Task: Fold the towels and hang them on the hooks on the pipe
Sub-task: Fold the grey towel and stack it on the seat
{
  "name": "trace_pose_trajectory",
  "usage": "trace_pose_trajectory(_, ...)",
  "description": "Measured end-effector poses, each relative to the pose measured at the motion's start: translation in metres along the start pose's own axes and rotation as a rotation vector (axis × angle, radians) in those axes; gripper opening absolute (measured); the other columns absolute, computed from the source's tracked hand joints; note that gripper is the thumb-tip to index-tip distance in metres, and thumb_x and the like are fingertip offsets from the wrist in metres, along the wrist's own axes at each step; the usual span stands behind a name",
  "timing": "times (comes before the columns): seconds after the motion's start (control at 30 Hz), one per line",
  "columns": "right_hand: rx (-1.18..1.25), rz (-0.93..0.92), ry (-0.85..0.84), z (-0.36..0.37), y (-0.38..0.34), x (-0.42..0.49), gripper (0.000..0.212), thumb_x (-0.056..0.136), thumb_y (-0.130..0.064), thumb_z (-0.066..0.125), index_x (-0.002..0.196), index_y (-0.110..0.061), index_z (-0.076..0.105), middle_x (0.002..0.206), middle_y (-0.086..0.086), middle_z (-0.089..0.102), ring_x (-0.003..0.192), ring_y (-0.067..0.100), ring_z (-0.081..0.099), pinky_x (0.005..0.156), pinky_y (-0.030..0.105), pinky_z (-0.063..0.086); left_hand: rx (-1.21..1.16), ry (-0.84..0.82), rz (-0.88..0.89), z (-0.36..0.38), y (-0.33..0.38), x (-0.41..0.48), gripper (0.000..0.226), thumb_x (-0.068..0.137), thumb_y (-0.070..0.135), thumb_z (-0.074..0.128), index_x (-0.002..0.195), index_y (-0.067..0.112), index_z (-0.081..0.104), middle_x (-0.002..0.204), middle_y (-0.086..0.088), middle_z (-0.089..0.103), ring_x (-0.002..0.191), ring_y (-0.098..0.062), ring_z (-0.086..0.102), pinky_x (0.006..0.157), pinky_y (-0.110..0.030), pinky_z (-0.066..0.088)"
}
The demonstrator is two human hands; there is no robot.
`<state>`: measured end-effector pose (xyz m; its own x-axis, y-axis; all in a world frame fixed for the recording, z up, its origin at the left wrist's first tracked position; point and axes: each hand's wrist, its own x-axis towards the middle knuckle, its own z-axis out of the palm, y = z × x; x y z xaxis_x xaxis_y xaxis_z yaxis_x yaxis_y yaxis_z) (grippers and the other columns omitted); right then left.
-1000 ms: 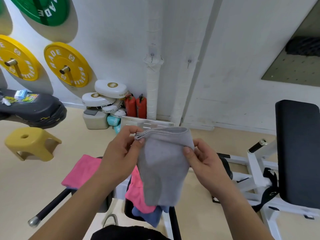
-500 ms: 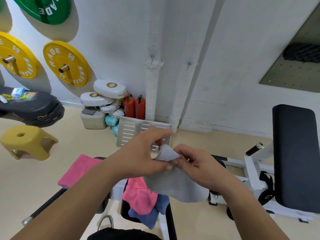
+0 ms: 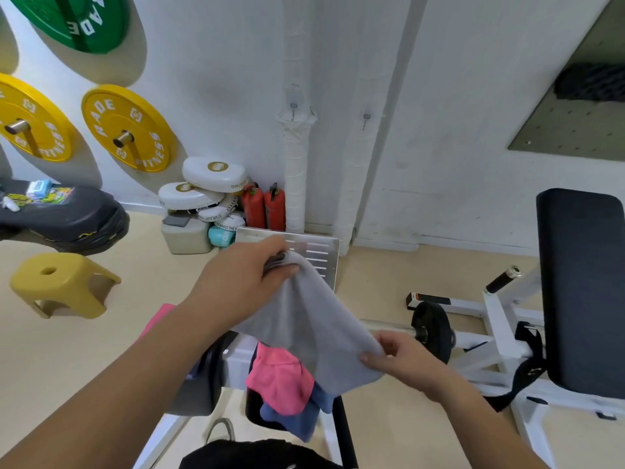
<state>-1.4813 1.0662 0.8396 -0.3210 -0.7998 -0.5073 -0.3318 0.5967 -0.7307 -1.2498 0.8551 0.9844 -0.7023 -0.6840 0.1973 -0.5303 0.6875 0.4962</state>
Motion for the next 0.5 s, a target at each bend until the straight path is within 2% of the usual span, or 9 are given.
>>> trace_pose_trajectory(0.07,0.241,0.016,0.092,-0.001,0.005,-0.001,0.046,0.073,-0.051,0.079,0.096,-0.012,0.072,0.085,0.002,0.065,0.083,0.016,0.058,0.078,0.035,0.044,-0.094,0.027,-0.165,0.014,-0.021,-0.001,0.023,0.093,0.042,0.069,0.090,0.021,0.059,0.073,0.005,0.062,0.074,-0.020,0.059,0.068,-0.036,0.047)
trace_pose_trajectory(0.17,0.591,0.043,0.207,0.005,0.010,-0.002,0.053,0.073,-0.047,0.083,0.106,-0.007,0.073,0.098,0.007,0.073,0.092,0.022,0.068,0.087,0.042,0.056,-0.248,0.037,-0.407,0.037,-0.049,-0.006,0.030,0.092,0.038,0.070,0.083,0.012,0.060,0.076,-0.008,0.066,0.077,-0.025,0.063,0.071,-0.040,0.050)
trace_pose_trajectory(0.27,0.812,0.118,0.325,0.017,0.002,-0.001,0.032,0.093,-0.036,0.074,0.113,-0.010,0.073,0.108,0.009,0.079,0.101,0.027,0.073,0.086,0.045,0.058,-0.292,-0.002,-0.527,0.053,-0.066,-0.010,0.032,0.091,0.038,0.070,0.079,0.009,0.061,0.074,-0.009,0.066,0.076,-0.029,0.063,0.066,-0.040,0.047)
trace_pose_trajectory(0.4,0.743,0.213,0.472,0.027,-0.023,0.006,0.028,0.099,-0.039,0.065,0.104,-0.013,0.072,0.100,0.015,0.076,0.086,0.025,0.069,0.071,0.039,0.053,-0.356,-0.051,-0.559,0.064,-0.061,-0.008,0.033,0.093,0.033,0.068,0.070,0.012,0.058,0.068,-0.002,0.059,0.068,-0.022,0.055,0.059,-0.032,0.039)
trace_pose_trajectory(0.5,0.663,0.127,0.460,0.037,-0.052,0.004,0.024,0.099,-0.035,0.064,0.094,-0.014,0.072,0.087,0.005,0.073,0.079,0.020,0.063,0.069,0.038,0.050,-0.372,-0.107,-0.508,0.074,-0.046,-0.011,0.029,0.095,0.031,0.066,0.070,0.018,0.059,0.068,0.001,0.061,0.069,-0.022,0.057,0.060,-0.032,0.042)
